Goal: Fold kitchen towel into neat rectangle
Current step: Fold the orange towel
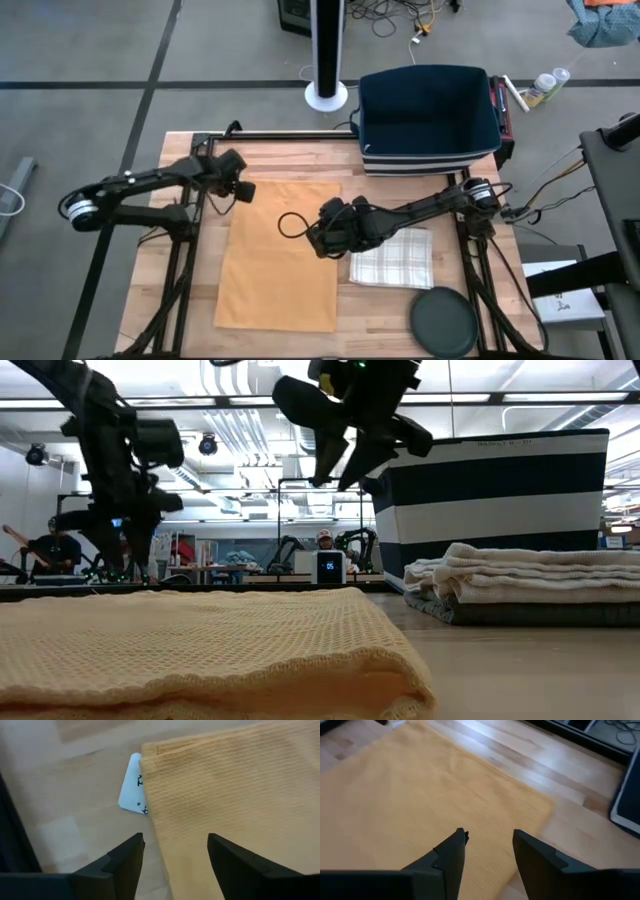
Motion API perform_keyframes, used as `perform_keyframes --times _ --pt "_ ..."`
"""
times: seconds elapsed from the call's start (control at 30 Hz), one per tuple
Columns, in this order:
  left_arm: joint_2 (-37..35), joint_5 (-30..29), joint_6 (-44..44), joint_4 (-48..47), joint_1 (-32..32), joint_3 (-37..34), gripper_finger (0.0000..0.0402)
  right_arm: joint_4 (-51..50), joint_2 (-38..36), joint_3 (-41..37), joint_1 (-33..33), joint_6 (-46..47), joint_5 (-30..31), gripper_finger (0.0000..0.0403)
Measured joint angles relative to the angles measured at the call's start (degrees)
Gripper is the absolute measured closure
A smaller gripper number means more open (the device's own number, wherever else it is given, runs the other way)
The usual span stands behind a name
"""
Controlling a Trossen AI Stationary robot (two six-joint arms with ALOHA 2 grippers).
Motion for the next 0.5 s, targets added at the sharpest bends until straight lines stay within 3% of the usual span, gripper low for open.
perform_keyframes --times 0.23,0.5 --pt "9.5 0.5 4.4 5.5 5.0 0.1 0.0156 0.7 0.0 0.0 0.3 -0.8 0.0 0.0238" --pt "16.8 0.4 6.5 9.9 7.8 2.0 0.0174 0.8 0.0 0.0 1.4 -1.5 -1.1 0.0245"
